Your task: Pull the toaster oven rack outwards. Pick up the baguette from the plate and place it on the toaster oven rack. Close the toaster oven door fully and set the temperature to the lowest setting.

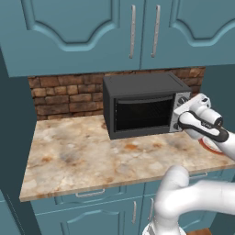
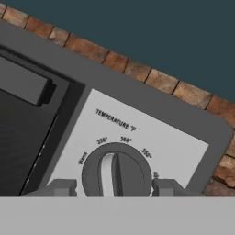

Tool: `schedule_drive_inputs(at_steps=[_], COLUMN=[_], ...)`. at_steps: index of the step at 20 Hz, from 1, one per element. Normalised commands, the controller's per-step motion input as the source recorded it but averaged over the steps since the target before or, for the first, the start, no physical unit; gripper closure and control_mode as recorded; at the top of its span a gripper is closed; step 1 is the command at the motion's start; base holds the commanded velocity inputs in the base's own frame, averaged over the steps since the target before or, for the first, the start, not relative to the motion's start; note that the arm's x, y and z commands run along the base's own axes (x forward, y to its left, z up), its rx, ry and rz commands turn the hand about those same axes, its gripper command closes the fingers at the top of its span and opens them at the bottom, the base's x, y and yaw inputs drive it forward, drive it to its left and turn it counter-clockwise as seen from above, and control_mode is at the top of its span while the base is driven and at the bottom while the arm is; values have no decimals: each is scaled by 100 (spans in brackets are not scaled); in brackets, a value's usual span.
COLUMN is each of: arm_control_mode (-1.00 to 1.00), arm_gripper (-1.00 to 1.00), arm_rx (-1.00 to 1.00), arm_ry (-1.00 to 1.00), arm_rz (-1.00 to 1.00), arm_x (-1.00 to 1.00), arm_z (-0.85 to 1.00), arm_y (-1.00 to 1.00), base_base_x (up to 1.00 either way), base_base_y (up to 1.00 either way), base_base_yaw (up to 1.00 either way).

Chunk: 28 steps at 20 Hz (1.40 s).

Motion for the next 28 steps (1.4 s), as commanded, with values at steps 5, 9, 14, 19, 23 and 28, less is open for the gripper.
schedule_drive_inputs(at_steps=[5, 9, 14, 19, 23, 28], arm_control_mode=[-100, -100, -100, -100, -100, -100], arm_gripper=[100, 100, 100, 100, 100, 100], arm_rx=[-38, -39, -35, -37, -35, -37], arm_ry=[8, 0, 0, 0, 0, 0], arm_rz=[14, 15, 17, 16, 14, 14], arm_x=[-12, -8, -3, -13, -16, -10], arm_z=[-4, -3, 5, 0, 0, 0], arm_y=[-2, -11, -28, -36, -34, -28], base_base_x=[0, 0, 0, 0, 0, 0], base_base_y=[0, 0, 0, 0, 0, 0], base_base_yaw=[0, 0, 0, 0, 0, 0])
